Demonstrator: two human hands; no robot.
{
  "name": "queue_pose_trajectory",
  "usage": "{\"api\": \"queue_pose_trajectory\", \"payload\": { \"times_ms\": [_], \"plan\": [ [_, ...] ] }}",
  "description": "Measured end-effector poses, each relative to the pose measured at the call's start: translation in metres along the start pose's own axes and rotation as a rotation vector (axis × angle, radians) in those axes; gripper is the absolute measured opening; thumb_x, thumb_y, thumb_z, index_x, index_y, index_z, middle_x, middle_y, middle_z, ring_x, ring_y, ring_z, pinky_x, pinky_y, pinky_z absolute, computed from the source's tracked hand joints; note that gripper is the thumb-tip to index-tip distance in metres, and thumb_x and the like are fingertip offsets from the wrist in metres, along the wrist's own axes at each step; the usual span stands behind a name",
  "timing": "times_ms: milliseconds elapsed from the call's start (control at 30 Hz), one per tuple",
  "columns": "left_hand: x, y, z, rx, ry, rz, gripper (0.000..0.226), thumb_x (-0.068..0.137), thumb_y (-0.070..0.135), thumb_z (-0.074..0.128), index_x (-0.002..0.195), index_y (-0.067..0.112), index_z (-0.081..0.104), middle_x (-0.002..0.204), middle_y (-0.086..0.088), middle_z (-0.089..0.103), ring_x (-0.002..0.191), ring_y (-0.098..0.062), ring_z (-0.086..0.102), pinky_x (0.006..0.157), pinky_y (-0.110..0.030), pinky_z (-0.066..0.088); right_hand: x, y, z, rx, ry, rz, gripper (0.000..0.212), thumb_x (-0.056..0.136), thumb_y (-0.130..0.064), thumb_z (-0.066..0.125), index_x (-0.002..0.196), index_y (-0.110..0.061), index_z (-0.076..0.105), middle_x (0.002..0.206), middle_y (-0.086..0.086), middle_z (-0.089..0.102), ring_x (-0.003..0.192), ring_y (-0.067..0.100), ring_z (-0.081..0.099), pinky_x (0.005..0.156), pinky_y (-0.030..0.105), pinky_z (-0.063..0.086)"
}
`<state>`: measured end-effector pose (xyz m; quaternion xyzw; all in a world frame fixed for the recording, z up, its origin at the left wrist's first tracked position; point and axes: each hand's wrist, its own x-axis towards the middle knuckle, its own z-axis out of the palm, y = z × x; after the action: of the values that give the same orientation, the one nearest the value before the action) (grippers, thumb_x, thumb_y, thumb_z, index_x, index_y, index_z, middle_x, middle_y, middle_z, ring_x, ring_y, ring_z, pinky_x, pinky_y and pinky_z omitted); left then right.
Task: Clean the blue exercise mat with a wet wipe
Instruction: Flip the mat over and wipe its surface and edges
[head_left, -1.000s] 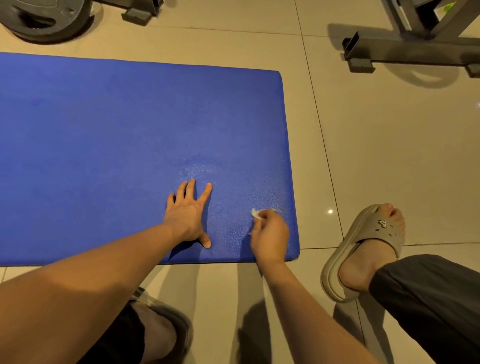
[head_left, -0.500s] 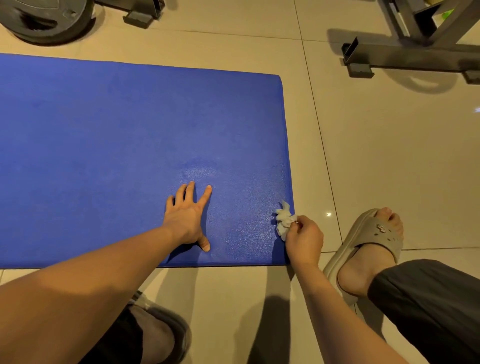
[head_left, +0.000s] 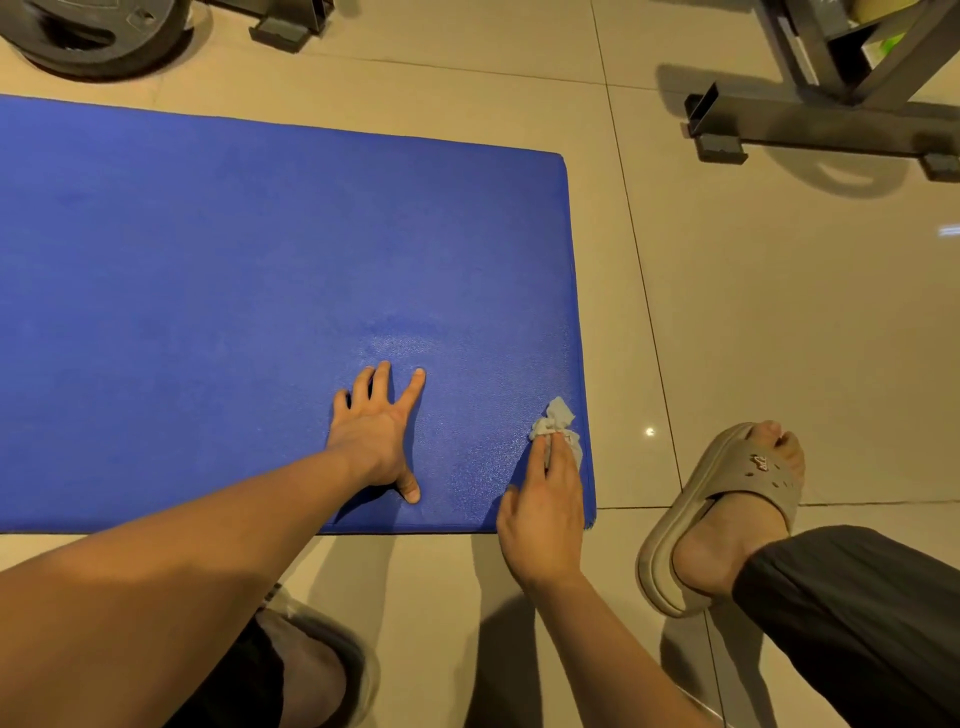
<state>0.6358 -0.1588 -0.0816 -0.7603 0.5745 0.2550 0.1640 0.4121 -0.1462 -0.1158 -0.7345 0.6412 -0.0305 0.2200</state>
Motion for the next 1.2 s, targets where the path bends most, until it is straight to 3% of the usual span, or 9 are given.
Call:
{"api": "queue_pose_trajectory", "payload": {
  "times_ms": [233,400,500,633,767,900,967,1100,1200],
  "plan": [
    [0.000,0.000,0.001,0.001,0.008,-0.002,0.168,0.042,0.072,0.091,0.158,0.034,-0.023,0.167,-0.017,-0.018,0.155,-0.038,-0.012,0.124,-0.056,0.013,0.038,-0.033,0.005,0.144,0.071,0.101,0.085,0.095,-0.047,0.059,0.159,-0.008,0.019,0.167,0.012,0.020,0.155,0.028,0.014,0.127,0.041,0.016],
    [0.002,0.000,0.003,0.024,0.009,-0.008,0.166,0.044,0.078,0.087,0.157,0.033,-0.026,0.166,-0.017,-0.018,0.154,-0.039,-0.013,0.124,-0.056,0.012,-0.011,-0.059,0.026,0.089,-0.048,-0.275,0.076,0.099,-0.047,0.048,0.159,-0.007,0.024,0.167,0.010,0.020,0.156,0.024,0.010,0.127,0.042,0.014],
    [0.002,0.001,0.001,0.007,-0.001,-0.010,0.168,0.043,0.075,0.089,0.157,0.034,-0.027,0.166,-0.016,-0.020,0.155,-0.038,-0.015,0.124,-0.057,0.010,-0.005,-0.037,0.024,-0.064,-0.008,-0.386,0.067,0.099,-0.040,0.052,0.154,-0.006,0.036,0.161,0.013,0.034,0.152,0.028,0.027,0.124,0.043,0.025],
    [0.001,0.001,0.001,-0.009,0.001,-0.003,0.169,0.041,0.072,0.091,0.157,0.035,-0.025,0.166,-0.017,-0.019,0.155,-0.038,-0.014,0.124,-0.055,0.010,0.021,0.010,-0.001,-0.066,0.056,-0.156,0.064,0.101,-0.039,0.054,0.154,-0.011,0.032,0.159,0.007,0.032,0.144,0.026,0.037,0.119,0.039,0.035],
    [0.001,0.001,-0.001,-0.005,-0.003,0.000,0.168,0.042,0.072,0.091,0.158,0.034,-0.025,0.166,-0.017,-0.019,0.154,-0.038,-0.014,0.124,-0.055,0.011,0.026,0.011,-0.009,-0.048,0.080,-0.059,0.076,0.100,-0.047,0.054,0.158,-0.010,0.022,0.164,0.009,0.026,0.152,0.026,0.023,0.123,0.041,0.026],
    [0.000,0.002,-0.001,-0.007,-0.004,-0.011,0.168,0.043,0.071,0.092,0.157,0.034,-0.027,0.166,-0.016,-0.021,0.154,-0.038,-0.015,0.124,-0.056,0.010,0.015,-0.028,0.005,-0.078,-0.070,-0.260,0.075,0.103,-0.050,0.041,0.161,-0.010,0.017,0.169,0.010,0.013,0.157,0.025,0.003,0.127,0.040,0.012],
    [0.000,0.002,-0.002,-0.008,-0.004,-0.011,0.168,0.042,0.071,0.092,0.157,0.034,-0.027,0.167,-0.016,-0.020,0.154,-0.038,-0.016,0.124,-0.056,0.010,0.011,-0.033,0.005,-0.076,-0.094,-0.265,0.069,0.103,-0.043,0.045,0.160,-0.009,0.023,0.168,0.010,0.017,0.156,0.026,0.009,0.127,0.039,0.011],
    [0.001,0.002,-0.002,0.003,-0.010,-0.010,0.170,0.041,0.072,0.092,0.157,0.034,-0.026,0.166,-0.017,-0.020,0.154,-0.039,-0.015,0.124,-0.057,0.011,0.009,-0.030,-0.007,-0.007,0.087,-0.039,0.053,0.100,-0.029,0.054,0.149,-0.015,0.040,0.158,0.008,0.035,0.147,0.028,0.032,0.122,0.042,0.028],
    [0.001,0.003,-0.002,0.002,-0.012,-0.012,0.170,0.041,0.071,0.092,0.157,0.033,-0.026,0.166,-0.017,-0.020,0.154,-0.039,-0.015,0.124,-0.058,0.010,0.014,-0.034,-0.002,0.003,0.038,-0.146,0.063,0.103,-0.038,0.049,0.157,-0.018,0.025,0.165,0.006,0.023,0.153,0.027,0.020,0.125,0.041,0.022]
  ]
}}
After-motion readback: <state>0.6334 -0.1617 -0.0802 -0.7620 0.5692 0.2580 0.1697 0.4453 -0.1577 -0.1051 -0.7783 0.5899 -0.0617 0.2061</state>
